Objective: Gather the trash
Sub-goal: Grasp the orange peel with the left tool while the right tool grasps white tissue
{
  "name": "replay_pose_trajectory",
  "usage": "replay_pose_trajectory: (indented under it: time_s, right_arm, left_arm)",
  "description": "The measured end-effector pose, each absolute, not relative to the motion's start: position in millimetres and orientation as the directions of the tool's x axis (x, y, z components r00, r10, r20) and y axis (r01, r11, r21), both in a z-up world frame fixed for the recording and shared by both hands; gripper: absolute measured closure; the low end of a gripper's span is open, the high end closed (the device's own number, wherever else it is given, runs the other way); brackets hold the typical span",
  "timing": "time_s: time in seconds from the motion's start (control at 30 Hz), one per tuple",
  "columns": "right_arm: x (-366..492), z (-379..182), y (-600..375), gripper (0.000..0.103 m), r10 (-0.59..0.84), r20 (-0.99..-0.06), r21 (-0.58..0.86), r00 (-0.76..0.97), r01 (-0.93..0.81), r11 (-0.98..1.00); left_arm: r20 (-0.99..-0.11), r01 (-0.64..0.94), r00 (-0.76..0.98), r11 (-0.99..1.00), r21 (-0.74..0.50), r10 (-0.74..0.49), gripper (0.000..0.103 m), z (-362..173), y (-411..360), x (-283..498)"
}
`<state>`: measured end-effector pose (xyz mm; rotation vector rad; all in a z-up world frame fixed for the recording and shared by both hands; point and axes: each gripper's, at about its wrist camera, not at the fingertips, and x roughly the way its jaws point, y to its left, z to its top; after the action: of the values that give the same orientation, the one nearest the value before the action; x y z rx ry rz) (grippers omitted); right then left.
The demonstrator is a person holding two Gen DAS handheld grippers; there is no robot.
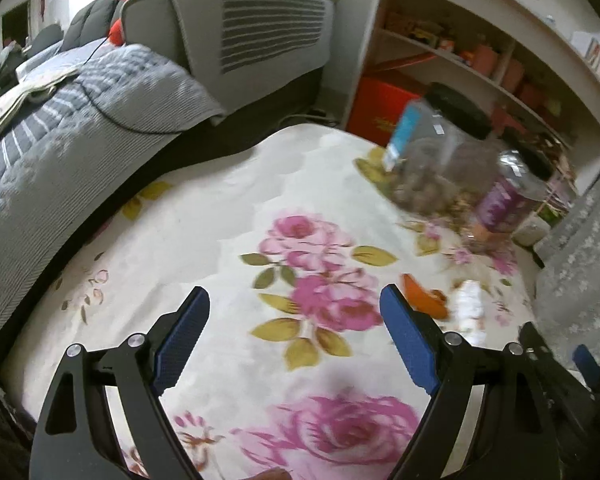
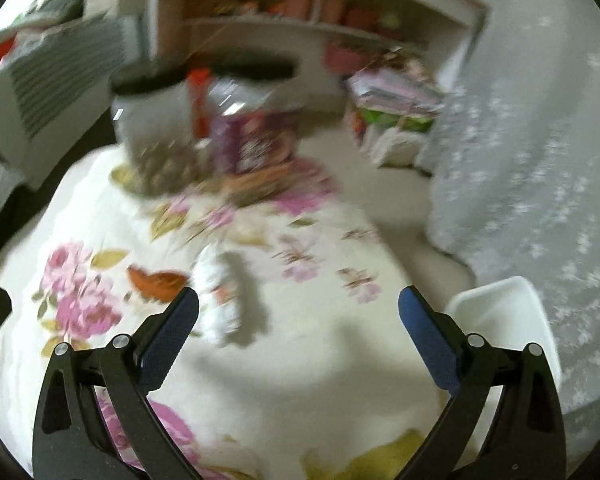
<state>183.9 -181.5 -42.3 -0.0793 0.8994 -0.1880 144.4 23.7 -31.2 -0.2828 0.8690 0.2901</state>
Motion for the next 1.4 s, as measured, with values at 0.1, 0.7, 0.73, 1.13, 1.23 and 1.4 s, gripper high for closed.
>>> replay_pose_trajectory:
  time_s: [0.1,0.7,0.73,1.13,1.23,1.4]
  right_arm:
    - [202,-64,-171,0.007,-0.164,-0.807,-0.146,0.567,0.079,0.986]
    - [252,-98,-185,0.069,0.044,-0.890,-0.013,0.454,-0.123,0.992]
    - [250,-95,-191,0.069,0.044,-0.888,-0.007,0.457,-0.108,0.994]
    - [203,-36,-277,0.069,0.043,-0.863,0.075,0.504,0.043,0.996]
    - [196,-35,-285,0.069,0.078,-0.858,0.122,0.508,0.053,0.991]
    - [196,-35,-276,0.069,0.102,-0.853,0.137,0.512,0.030,0.990]
  left_arm:
    - [-0.787,-0.374,0.601,0.919,-0.123,0.139,0.018,-40,38,146]
    - [-0.831,-0.329,0.552,0.932,-0.151,0.060,0.018,-75,18,189]
    - [-0.831,-0.315,0.553,0.937,-0.152,0.051,0.018,-75,11,194]
    - [-0.858,0.267,0.514,0.951,0.153,-0.007,0.018,-94,-113,236]
    - [-0.873,0.368,0.488,0.900,0.231,0.025,0.018,-110,-127,244]
    - [-0.903,0.404,0.427,0.905,0.137,-0.054,0.036,-120,-119,260]
